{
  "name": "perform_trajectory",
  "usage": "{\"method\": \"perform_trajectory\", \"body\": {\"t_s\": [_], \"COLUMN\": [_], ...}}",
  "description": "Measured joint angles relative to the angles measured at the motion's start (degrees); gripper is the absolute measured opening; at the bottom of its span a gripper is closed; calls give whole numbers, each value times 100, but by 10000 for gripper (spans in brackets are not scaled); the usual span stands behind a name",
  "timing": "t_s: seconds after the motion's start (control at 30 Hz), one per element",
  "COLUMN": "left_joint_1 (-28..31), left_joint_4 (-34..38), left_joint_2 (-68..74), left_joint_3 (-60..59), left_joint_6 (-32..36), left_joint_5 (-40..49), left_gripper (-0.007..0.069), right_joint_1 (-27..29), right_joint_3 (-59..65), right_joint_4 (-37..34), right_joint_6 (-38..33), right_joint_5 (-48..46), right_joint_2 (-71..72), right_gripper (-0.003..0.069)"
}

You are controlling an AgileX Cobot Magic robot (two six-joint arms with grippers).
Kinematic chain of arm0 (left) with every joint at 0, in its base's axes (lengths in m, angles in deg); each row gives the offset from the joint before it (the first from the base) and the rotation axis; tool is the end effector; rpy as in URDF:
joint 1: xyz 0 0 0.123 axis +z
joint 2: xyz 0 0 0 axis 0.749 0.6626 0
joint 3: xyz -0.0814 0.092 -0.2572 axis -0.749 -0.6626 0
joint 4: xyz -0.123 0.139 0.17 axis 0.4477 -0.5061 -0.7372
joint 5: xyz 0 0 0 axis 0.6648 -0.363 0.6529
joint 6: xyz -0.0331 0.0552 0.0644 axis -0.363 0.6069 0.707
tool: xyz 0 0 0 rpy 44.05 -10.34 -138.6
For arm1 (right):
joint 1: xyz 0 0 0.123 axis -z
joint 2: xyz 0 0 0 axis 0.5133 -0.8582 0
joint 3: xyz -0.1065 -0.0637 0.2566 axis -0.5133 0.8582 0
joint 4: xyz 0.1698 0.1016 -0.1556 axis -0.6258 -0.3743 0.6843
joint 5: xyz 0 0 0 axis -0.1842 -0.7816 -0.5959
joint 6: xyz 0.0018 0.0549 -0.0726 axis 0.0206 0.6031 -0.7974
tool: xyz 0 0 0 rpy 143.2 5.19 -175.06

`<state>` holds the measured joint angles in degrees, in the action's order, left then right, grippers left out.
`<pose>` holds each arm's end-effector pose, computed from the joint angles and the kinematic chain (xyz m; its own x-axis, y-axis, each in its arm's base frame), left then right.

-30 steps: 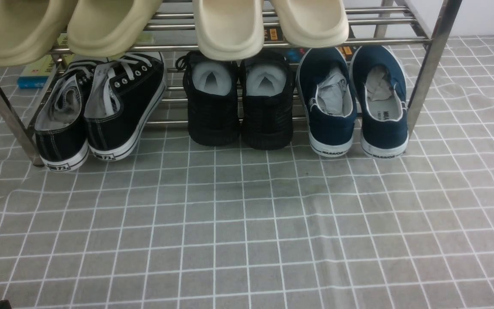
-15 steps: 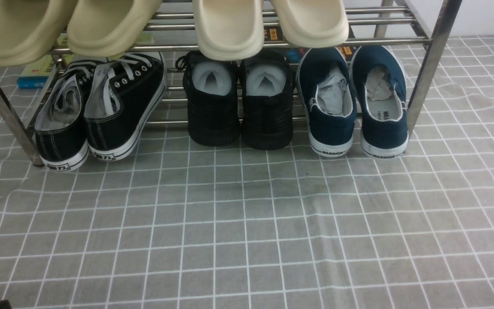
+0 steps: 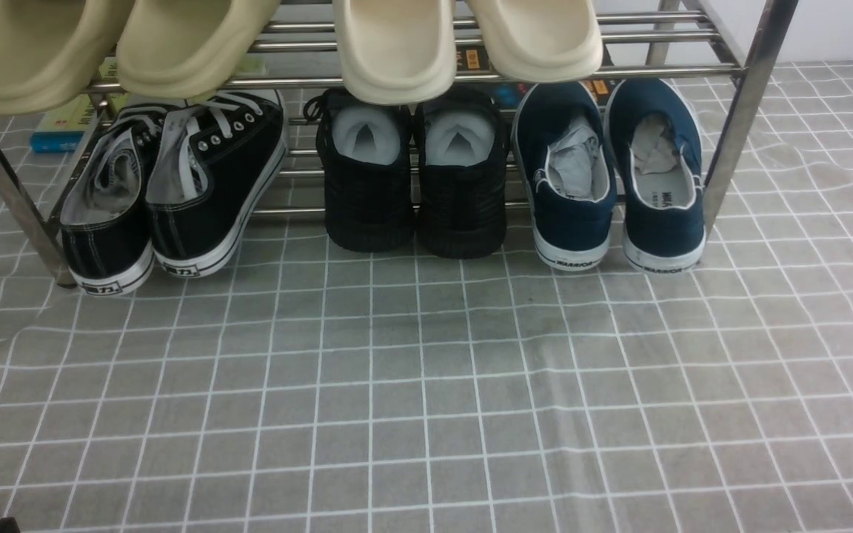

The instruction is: Take the shoes off the shelf with your hand from the grey coffee tablecloth.

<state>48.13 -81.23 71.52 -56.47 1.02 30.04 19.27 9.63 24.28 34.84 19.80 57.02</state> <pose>0.0520 0.0033 0.1719 -0.3027 -0.0186 -0.9529 -0.0385 0.9992 -0.0073 0.0495 0.0252 0.1803 -0.3954 0.6480 -0.6510 -0.0975 0.6751 0.7313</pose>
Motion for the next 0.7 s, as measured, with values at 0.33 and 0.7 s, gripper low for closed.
{"method": "perform_trajectory", "body": {"t_s": [0.33,0.7], "left_joint_1": [0,0], "left_joint_4": [0,0], "left_joint_2": [0,0], "left_joint_3": [0,0], "left_joint_6": [0,0], "left_joint_5": [0,0], "left_gripper": [240,240], "right_joint_1": [0,0], "right_joint_3": [-60,-2863], "right_joint_4": [-548,2178], "right_joint_6": [78,-666], "right_joint_5": [288,-1460], "right_joint_2": [0,-2773], "right_gripper": [214,-8]}}
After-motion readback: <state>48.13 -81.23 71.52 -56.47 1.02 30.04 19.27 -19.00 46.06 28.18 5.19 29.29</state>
